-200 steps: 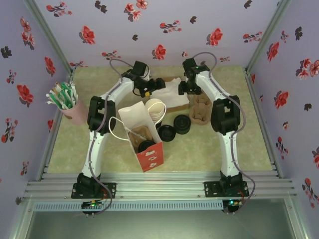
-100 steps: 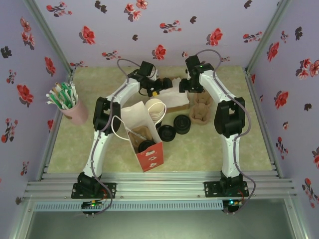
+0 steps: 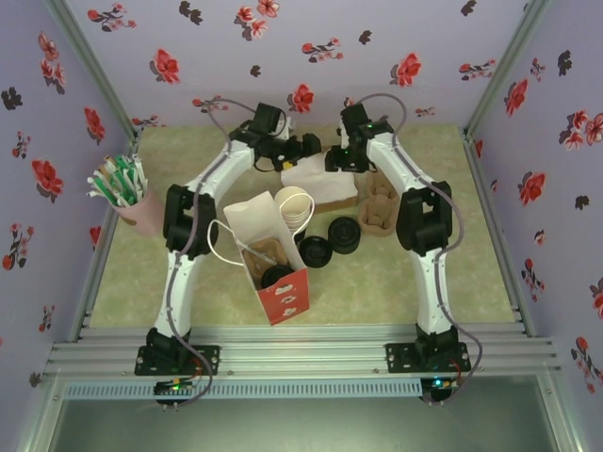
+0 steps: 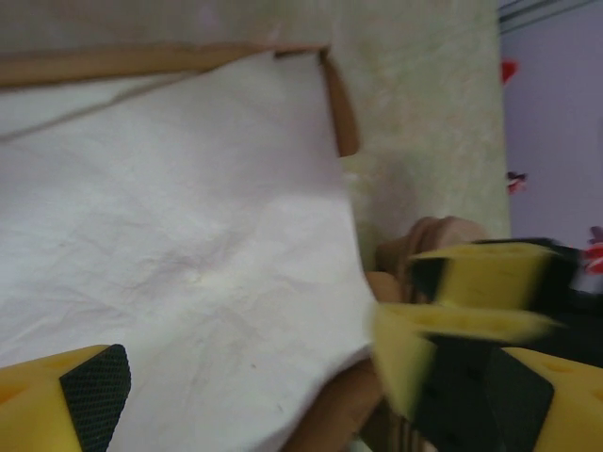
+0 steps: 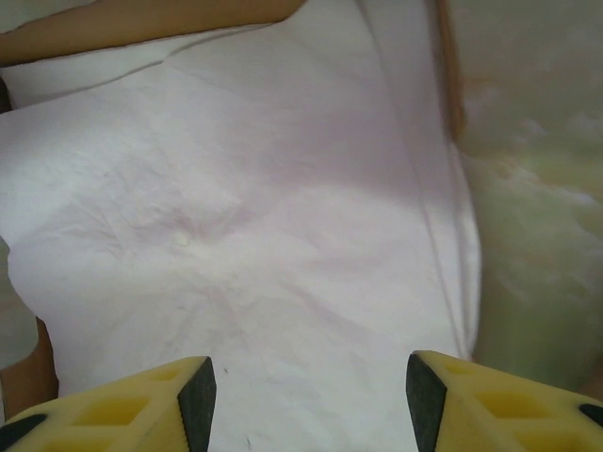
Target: Pack the takeout coffee
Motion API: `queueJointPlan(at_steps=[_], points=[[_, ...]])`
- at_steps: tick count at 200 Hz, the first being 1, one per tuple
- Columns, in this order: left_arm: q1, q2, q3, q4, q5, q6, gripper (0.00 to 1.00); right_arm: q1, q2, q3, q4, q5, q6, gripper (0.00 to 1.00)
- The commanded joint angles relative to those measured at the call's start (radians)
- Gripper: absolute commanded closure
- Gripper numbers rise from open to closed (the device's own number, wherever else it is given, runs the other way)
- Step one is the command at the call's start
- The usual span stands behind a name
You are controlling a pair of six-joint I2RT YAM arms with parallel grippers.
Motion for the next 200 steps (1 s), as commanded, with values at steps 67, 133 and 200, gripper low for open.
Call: queueJointPlan(at_steps=[67,133,200], points=[[0.121,-0.357,-0.388,0.191,-0.052,-0.014,0.01,0.100,0.192,0.238,-0.065,0.140,-0.092,0.49],[0.135,-0.408,-0.512,0.237,-0.048,-0.026,0.01,0.129,0.293,0.347,-0.107,0.190,-0.111,0.48],[0.136,-0.408,-0.531,0.259,-0.034,-0.035,0.01,0.134,0.402,0.424,-0.168,0.207,-0.108,0.50]])
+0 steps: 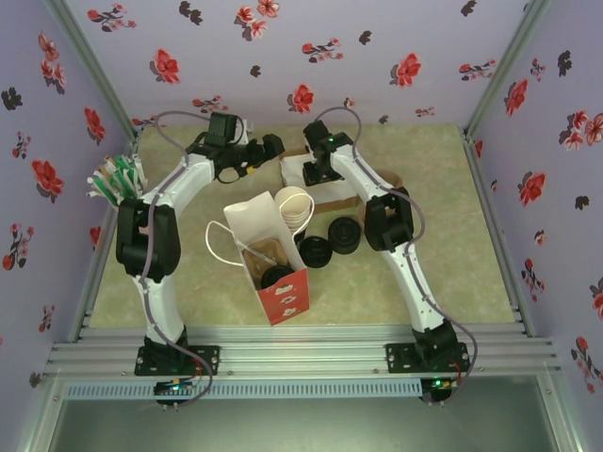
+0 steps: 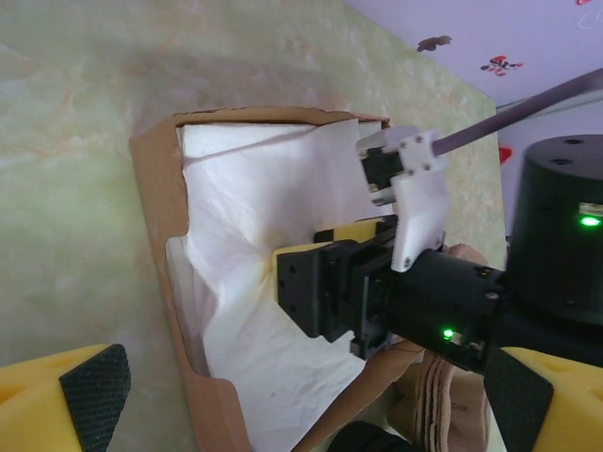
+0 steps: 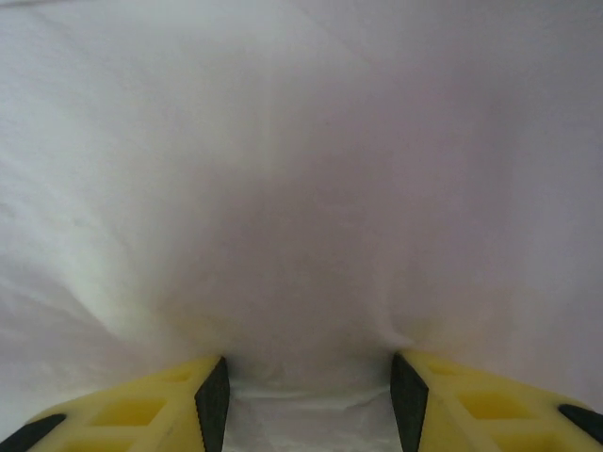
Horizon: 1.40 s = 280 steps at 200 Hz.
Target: Pack the takeout coffee
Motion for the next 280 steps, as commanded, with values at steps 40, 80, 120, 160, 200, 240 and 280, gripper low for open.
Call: queueJointPlan(at_steps=[40,80,120,160,200,240,280], points=[[0.007,-0.040,-0.015,0.038,0.013,-0.014,0.01,0.006,0.012,0.045,-0.060,0.029,-0.019,0.62],[0.008,-0.040,-0.015,0.039,0.013,-0.015,0.01,0.004,-0.034,0.046,-0.059,0.026,-0.017,0.66],[0.008,-0.040,-0.014,0.037,0.015,-0.014,0.01,0.003,-0.059,0.044,-0.066,0.029,-0.016,0.70],[0.007,-0.041,-0.015,0.039,0.017,-0.016,0.01,0.001,-0.082,0.041,-0.070,0.024,-0.012,0.73],[0.008,-0.038,-0.013,0.037,0.017,-0.014,0.01,0.000,-0.101,0.040,-0.070,0.020,-0.010,0.77],[0.007,-0.040,-0.015,0.038,0.019,-0.014,0.01,0.000,-0.114,0.038,-0.071,0.018,-0.010,0.80],[0.008,-0.046,-0.017,0.039,0.019,-0.013,0.01,-0.002,-0.133,0.032,-0.072,0.019,-0.008,0.82]])
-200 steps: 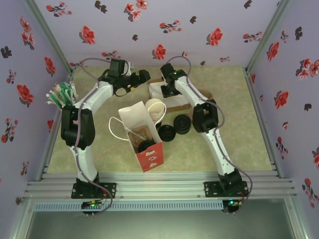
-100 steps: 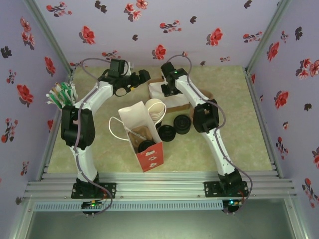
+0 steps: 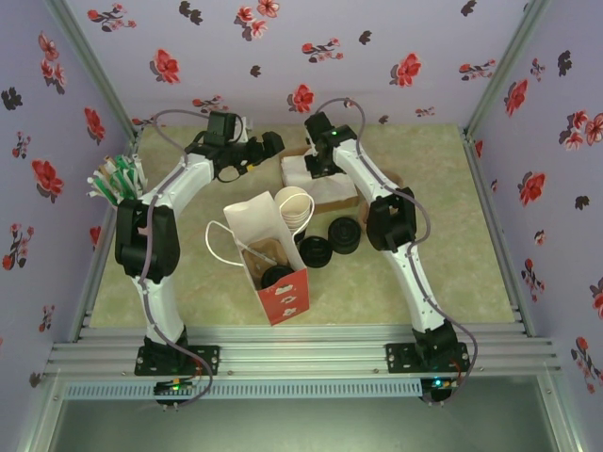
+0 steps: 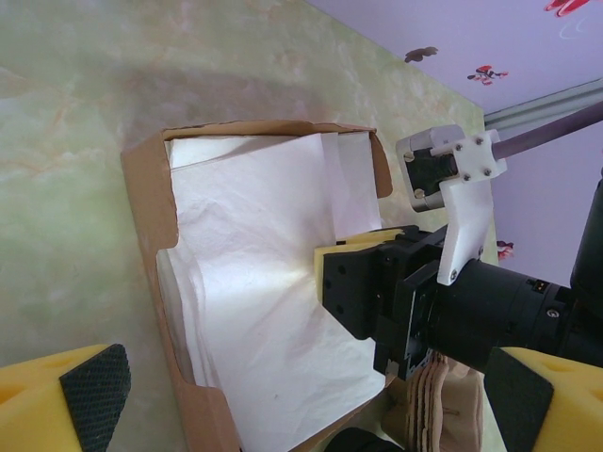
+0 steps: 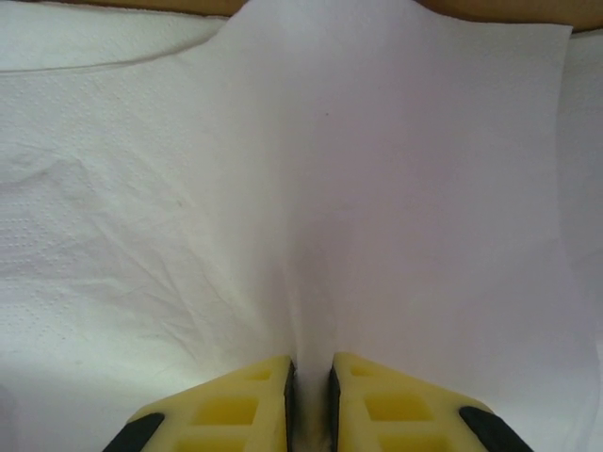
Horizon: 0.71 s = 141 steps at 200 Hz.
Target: Pack the takeout coffee
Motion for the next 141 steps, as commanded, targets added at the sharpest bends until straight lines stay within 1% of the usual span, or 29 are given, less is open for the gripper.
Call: queueJointPlan(at_steps=[1,40,66,81,93,141], points=[[0.008,-0.039,-0.016,0.023,0.018,-0.009,0.01,-0.001,-0.072,0.011,-0.027,0.012,0.002,0.82],[0.008,-0.054,-0.022,0.023,0.019,-0.008,0.01,-0.006,-0.098,-0.003,-0.022,0.010,0.013,0.84],[0.006,-0.076,-0.032,0.026,0.017,-0.005,0.01,-0.011,-0.122,-0.022,-0.007,0.005,0.025,0.89],[0.008,-0.093,-0.036,0.026,0.015,0.002,0.01,-0.016,-0.136,-0.029,0.000,0.001,0.037,0.93],[0.008,-0.110,-0.042,0.026,0.009,0.008,0.01,-0.022,-0.154,-0.038,0.008,0.001,0.049,1.00],[0.009,-0.211,-0.071,0.010,-0.025,0.071,0.01,-0.041,-0.282,-0.128,0.082,-0.012,0.086,1.00]])
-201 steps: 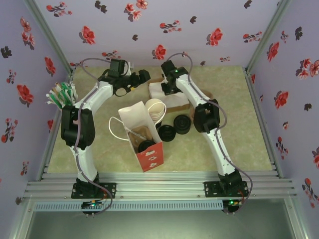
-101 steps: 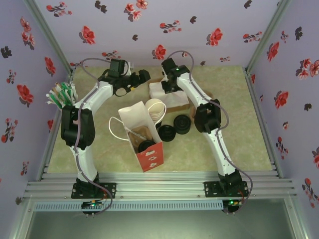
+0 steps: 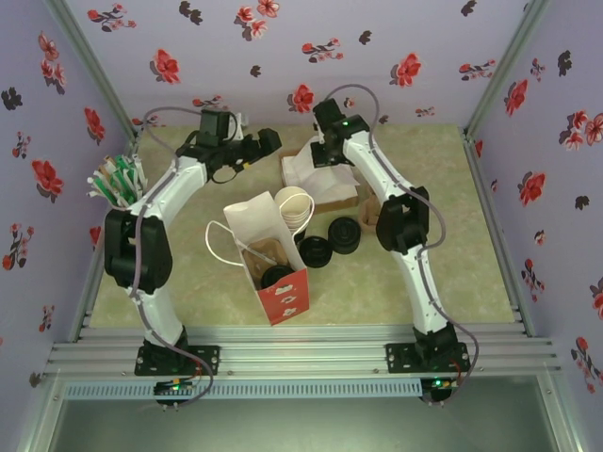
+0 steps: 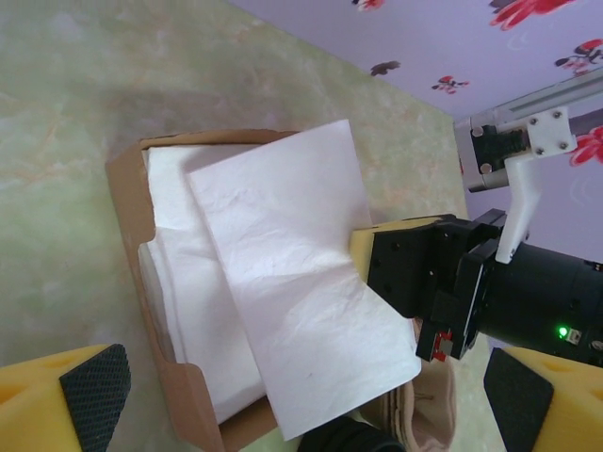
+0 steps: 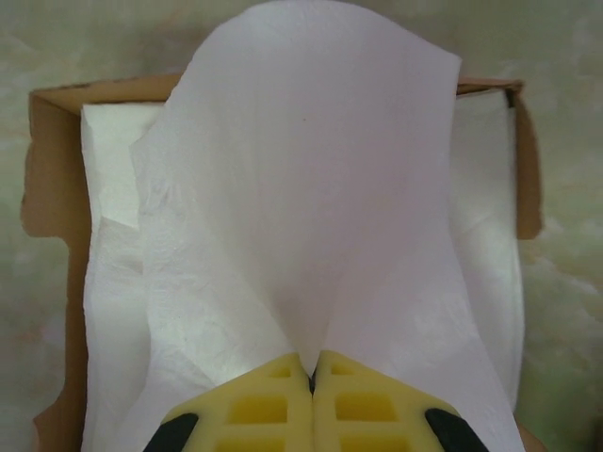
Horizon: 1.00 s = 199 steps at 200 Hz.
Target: Pack the takeout coffee
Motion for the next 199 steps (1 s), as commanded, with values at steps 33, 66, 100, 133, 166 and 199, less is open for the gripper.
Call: queueJointPlan(at_steps=[33,66,100,133,166,199], points=[[-0.009,-0.183,-0.032,-0.025,-0.066,0.138,0.01,-0.027,-0.243,-0.146,0.121,0.009,0.073,1.00],[-0.050,-0.292,-0.030,-0.077,-0.109,0.224,0.01,-0.028,-0.377,-0.219,0.134,0.010,0.077,1.00],[-0.073,-0.420,-0.056,-0.114,-0.148,0.251,0.01,-0.017,-0.544,-0.300,0.138,-0.002,0.076,1.00],[-0.127,-0.554,-0.081,-0.156,-0.166,0.295,0.01,0.016,-0.695,-0.351,0.127,-0.051,0.075,1.00],[-0.274,-0.661,-0.061,-0.262,-0.303,0.449,0.01,0.034,-0.798,-0.364,0.111,-0.246,0.131,1.00],[-0.422,-0.732,-0.057,-0.302,-0.382,0.576,0.01,0.085,-0.857,-0.368,0.052,-0.353,0.135,1.00]])
